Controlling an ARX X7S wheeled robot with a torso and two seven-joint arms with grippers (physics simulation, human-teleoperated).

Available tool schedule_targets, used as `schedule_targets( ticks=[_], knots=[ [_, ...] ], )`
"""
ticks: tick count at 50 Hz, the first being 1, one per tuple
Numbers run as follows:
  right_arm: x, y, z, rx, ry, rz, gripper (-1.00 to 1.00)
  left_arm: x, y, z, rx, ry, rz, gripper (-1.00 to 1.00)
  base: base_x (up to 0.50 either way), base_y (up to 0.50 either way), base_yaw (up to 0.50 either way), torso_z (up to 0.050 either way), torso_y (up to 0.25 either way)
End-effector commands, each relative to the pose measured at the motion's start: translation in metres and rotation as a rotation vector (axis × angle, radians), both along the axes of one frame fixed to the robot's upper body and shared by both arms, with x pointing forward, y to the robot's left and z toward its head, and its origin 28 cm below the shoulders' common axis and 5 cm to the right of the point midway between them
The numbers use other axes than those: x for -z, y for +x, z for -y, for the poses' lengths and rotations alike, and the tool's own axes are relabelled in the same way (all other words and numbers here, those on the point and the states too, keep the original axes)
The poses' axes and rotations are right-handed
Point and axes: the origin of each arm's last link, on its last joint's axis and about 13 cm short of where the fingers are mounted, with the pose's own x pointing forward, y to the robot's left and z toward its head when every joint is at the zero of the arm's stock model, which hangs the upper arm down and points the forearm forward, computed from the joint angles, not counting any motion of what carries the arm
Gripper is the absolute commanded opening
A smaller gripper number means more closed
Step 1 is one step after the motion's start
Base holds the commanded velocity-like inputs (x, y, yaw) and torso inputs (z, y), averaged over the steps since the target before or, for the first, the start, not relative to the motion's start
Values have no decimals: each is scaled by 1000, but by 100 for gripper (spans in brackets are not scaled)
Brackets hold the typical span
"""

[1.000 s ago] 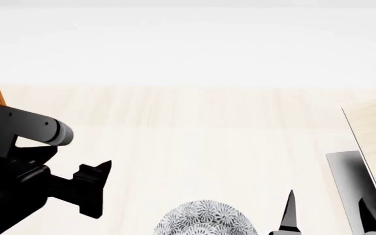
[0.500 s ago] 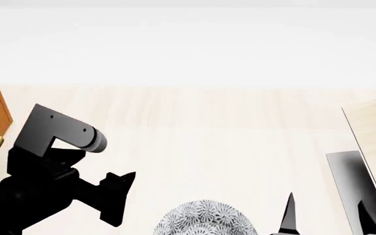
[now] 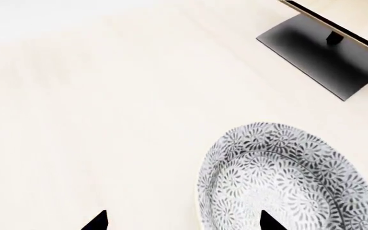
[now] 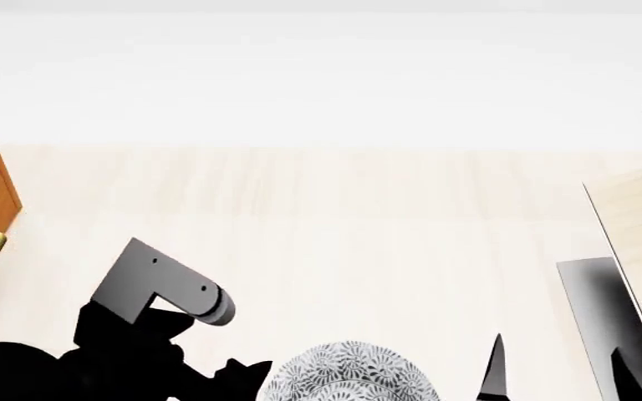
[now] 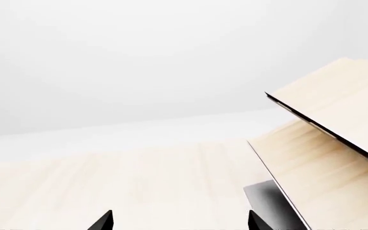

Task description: Close the top drawer of the cabinet and put the bowl on top of it.

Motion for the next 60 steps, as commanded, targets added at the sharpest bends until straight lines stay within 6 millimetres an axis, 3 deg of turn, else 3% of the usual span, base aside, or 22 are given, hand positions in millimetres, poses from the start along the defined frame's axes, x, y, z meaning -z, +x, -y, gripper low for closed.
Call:
schedule_targets(
  ticks=[1,15,34,60],
  knots=[
    [1,1,1,5,-2,-6,100,17,-2,8,64,12,-42,100,0,0,0,0,0],
    [5,2,2,8,-2,-14,100,30,-4,17,127,51,-40,100,0,0,0,0,0],
    [8,1,2,8,1,-20,100,49,7,22,99,89,4,100,0,0,0,0,0],
    [12,0,3,10,8,-25,100,77,17,25,62,108,-71,100,0,0,0,0,0]
  ],
)
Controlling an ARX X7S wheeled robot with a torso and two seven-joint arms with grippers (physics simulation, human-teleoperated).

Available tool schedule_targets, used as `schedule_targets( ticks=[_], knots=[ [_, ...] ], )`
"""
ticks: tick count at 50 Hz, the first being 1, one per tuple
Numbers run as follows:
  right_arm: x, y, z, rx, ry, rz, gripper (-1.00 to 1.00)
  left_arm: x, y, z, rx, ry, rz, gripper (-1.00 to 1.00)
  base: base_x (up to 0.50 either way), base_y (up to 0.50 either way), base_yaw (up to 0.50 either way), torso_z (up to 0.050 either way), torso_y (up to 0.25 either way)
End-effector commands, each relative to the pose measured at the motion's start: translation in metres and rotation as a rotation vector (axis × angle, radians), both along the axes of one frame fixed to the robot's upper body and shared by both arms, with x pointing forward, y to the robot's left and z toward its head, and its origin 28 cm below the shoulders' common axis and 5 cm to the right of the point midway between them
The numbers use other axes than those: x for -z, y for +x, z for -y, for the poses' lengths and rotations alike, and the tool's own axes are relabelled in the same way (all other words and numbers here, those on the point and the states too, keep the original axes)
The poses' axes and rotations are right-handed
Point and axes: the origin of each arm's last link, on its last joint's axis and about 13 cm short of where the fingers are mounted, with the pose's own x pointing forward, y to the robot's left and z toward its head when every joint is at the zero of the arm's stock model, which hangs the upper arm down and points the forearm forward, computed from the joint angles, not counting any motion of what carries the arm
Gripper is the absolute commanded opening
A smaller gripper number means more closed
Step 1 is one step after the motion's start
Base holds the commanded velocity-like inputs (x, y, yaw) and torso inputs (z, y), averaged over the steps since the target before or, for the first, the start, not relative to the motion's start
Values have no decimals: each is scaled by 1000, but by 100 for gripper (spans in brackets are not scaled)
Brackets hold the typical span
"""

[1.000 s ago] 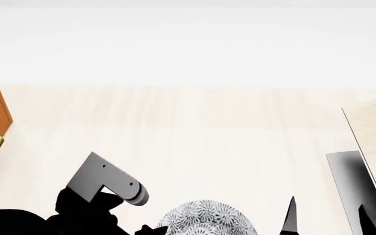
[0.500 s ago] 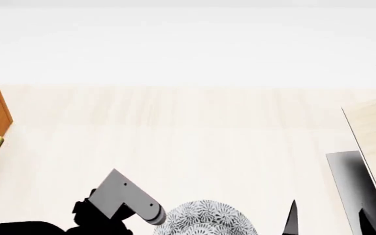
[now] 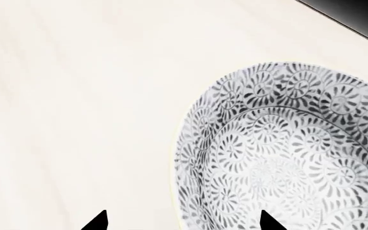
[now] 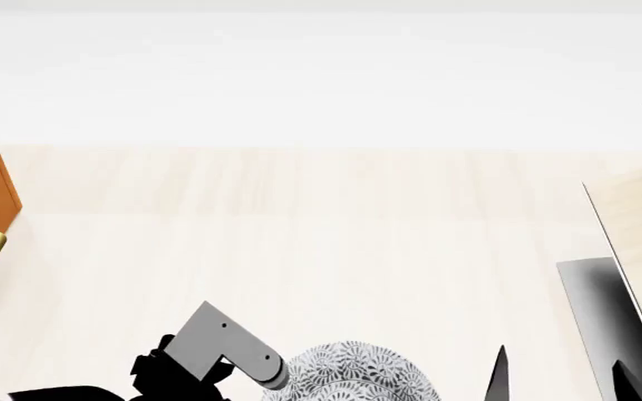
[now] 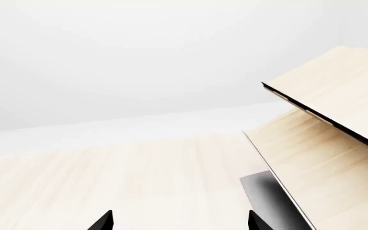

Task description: Close the top drawer of the cabinet and put the bowl on top of it.

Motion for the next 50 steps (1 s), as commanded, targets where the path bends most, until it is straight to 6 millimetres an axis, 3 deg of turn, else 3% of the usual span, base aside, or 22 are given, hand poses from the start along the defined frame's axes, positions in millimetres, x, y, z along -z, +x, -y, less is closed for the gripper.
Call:
schedule_targets(
  ticks=[1,19,20,41,50],
  knots=[
    [2,-1,1,0,3,-3,100,11,5,1,-9,12,-22,100,0,0,0,0,0],
    [2,-1,3,6,6,-3,100,20,10,4,-18,8,-43,100,0,0,0,0,0],
    [2,-1,3,6,5,-3,100,20,10,3,-27,13,-42,-100,0,0,0,0,0],
    [5,3,1,4,6,-9,100,14,4,-1,-30,11,8,-100,0,0,0,0,0],
    [5,4,0,-2,8,-11,100,-14,8,-7,-62,-3,117,-100,0,0,0,0,0]
  ],
)
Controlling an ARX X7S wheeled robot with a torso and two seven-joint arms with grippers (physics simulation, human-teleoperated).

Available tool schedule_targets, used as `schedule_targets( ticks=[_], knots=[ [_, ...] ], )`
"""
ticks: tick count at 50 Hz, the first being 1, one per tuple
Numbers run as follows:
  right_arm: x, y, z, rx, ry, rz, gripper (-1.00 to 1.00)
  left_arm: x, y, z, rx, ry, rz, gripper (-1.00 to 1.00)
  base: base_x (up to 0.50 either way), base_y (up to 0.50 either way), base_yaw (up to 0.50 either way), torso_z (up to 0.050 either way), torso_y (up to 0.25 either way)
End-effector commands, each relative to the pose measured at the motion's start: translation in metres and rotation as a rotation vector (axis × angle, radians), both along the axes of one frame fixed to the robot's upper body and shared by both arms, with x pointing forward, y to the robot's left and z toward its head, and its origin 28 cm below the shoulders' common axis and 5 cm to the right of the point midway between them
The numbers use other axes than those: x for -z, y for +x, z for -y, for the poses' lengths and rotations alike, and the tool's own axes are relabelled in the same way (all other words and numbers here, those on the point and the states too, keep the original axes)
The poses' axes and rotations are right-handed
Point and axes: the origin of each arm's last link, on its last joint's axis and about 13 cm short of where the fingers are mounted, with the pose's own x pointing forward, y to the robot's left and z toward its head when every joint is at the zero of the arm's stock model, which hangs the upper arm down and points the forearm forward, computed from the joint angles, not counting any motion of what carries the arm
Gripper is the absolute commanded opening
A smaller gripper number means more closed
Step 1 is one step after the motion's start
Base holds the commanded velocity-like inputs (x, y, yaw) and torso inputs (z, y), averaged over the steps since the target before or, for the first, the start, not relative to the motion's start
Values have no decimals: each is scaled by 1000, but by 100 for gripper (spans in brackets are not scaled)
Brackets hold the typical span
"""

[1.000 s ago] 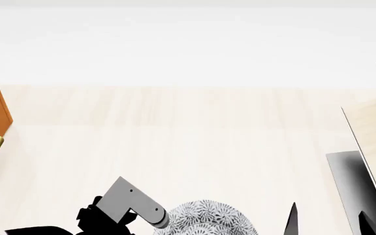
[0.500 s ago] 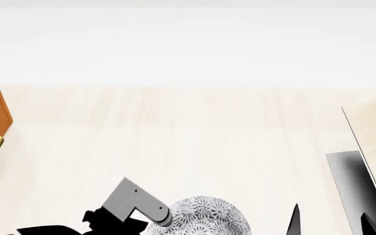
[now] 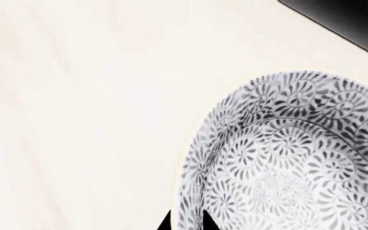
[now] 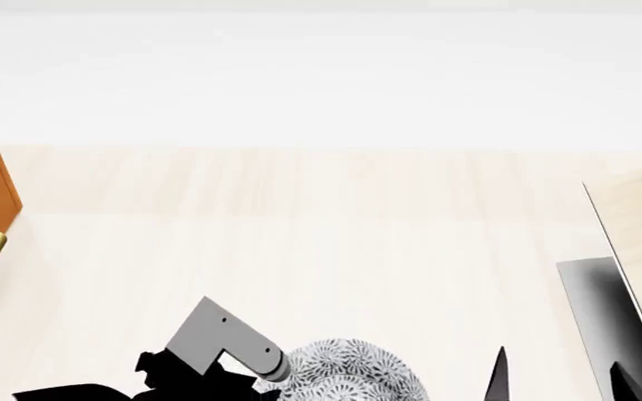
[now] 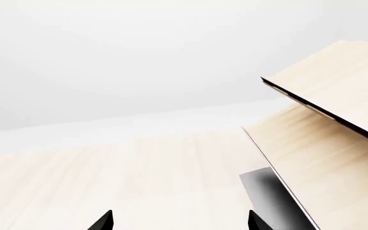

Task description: Close the top drawer of the cabinet and put the bowl on top of it.

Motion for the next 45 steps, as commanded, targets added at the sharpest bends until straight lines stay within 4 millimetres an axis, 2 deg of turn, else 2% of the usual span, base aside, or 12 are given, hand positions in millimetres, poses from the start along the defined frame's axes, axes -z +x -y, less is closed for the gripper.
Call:
schedule_targets(
  ticks=[1,4,10,23,33,45],
  knots=[
    [1,0,-1,-4,0,-2,100,-33,6,-10,-67,-5,115,-100,0,0,0,0,0],
    [-1,-1,0,-1,-1,0,100,-60,10,-14,-88,3,198,-100,0,0,0,0,0],
    [0,-2,1,0,1,1,100,-98,11,-17,-103,17,264,-100,0,0,0,0,0],
    [-3,-6,2,2,3,11,100,-130,7,-18,-93,16,317,-100,0,0,0,0,0],
    [-7,-8,2,-1,1,23,100,-187,8,-26,-143,26,427,-100,0,0,0,0,0],
    [-8,-8,1,-4,6,25,100,-232,5,-39,-211,30,510,-100,0,0,0,0,0]
  ],
)
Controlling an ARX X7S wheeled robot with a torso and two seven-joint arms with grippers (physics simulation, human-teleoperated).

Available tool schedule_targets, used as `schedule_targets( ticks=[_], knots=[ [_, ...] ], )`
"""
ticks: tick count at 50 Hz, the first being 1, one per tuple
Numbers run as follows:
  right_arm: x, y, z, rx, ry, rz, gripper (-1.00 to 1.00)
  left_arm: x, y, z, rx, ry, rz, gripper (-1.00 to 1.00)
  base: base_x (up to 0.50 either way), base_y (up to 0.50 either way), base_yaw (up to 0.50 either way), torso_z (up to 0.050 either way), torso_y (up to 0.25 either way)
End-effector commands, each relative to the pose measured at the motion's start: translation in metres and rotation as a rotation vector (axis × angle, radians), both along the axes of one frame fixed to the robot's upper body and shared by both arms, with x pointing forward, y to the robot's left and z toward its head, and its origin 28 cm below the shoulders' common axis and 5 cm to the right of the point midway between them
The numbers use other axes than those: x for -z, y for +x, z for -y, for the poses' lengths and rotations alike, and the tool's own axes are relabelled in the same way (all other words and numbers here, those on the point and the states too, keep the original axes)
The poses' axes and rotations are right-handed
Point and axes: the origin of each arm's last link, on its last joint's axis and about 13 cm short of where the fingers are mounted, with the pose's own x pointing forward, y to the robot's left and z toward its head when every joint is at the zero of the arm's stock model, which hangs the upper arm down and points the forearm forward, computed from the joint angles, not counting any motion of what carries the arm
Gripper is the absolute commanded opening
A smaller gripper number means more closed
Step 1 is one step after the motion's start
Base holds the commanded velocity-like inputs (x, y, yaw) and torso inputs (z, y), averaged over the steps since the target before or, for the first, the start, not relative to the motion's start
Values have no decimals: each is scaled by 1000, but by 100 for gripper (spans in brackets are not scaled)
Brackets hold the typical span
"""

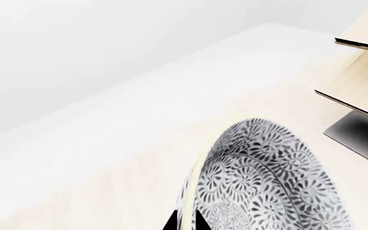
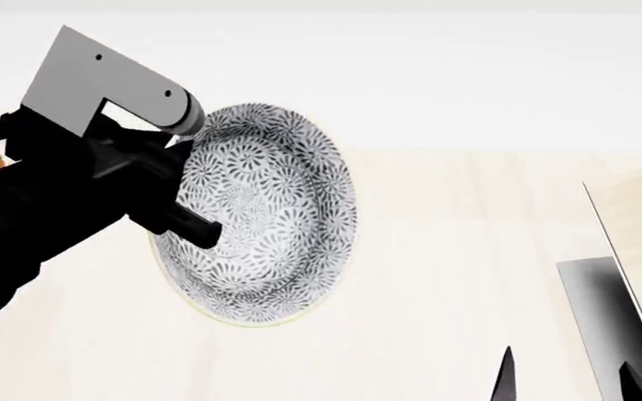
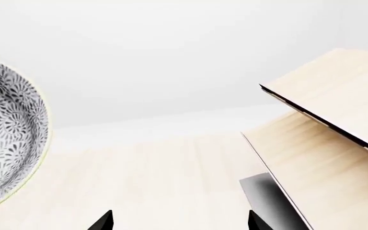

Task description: Close the top drawer of the cabinet and put the bowl on top of it.

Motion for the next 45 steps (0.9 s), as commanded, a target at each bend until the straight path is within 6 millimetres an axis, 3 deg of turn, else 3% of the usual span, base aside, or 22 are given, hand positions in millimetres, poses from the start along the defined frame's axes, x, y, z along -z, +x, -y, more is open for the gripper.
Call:
schedule_targets(
  ticks=[1,21,32,45],
  knots=[
    [-2,-1,0,-2,2,6,100,-53,-6,-12,-64,-13,112,-100,0,0,0,0,0],
    [-2,1,-4,-12,0,5,100,-135,-24,-32,-135,-109,217,-100,0,0,0,0,0],
    [-2,-2,-4,-13,-5,8,100,-167,-26,-45,-194,-177,238,-100,0,0,0,0,0],
    [-4,0,-6,-26,-8,12,100,-210,-31,-78,-354,-286,297,-100,0,0,0,0,1]
  ],
)
